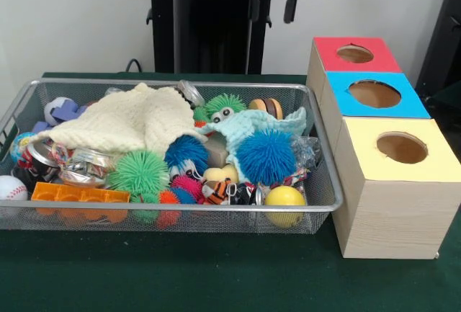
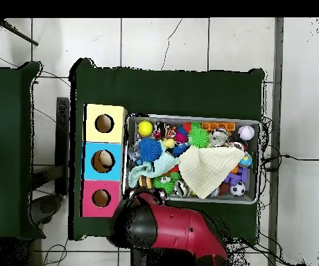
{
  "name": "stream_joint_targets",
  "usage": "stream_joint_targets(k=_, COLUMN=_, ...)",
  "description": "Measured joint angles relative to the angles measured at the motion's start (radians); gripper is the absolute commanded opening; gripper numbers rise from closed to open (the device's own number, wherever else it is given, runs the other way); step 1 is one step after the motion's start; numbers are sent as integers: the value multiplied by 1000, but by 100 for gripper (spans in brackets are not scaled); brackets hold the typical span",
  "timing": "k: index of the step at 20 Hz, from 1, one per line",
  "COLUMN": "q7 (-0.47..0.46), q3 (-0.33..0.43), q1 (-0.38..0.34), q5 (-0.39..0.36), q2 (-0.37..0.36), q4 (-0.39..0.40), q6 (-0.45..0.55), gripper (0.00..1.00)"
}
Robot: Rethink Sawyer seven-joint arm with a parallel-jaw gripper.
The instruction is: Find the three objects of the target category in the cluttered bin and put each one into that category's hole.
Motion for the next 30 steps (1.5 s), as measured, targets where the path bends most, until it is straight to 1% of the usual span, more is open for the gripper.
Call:
stream_joint_targets(k=4, q7=0, q3=0, q1=-12, q5=-48, q2=58, q4=-23, q6=-107, gripper=100)
stream_joint_targets(k=6, q7=0, q3=0, q1=-15, q5=-61, q2=79, q4=-29, q6=-143, gripper=100)
stream_joint_targets(k=14, q7=0, q3=-4, q1=-25, q5=-131, q2=218, q4=-50, q6=-345, gripper=100)
stream_joint_targets(k=25, q7=0, q3=-7, q1=-29, q5=-149, q2=401, q4=-63, q6=-490, gripper=100)
stream_joint_targets(k=30, q7=0, q3=-7, q1=-39, q5=-174, q2=476, q4=-86, q6=-581, gripper=100)
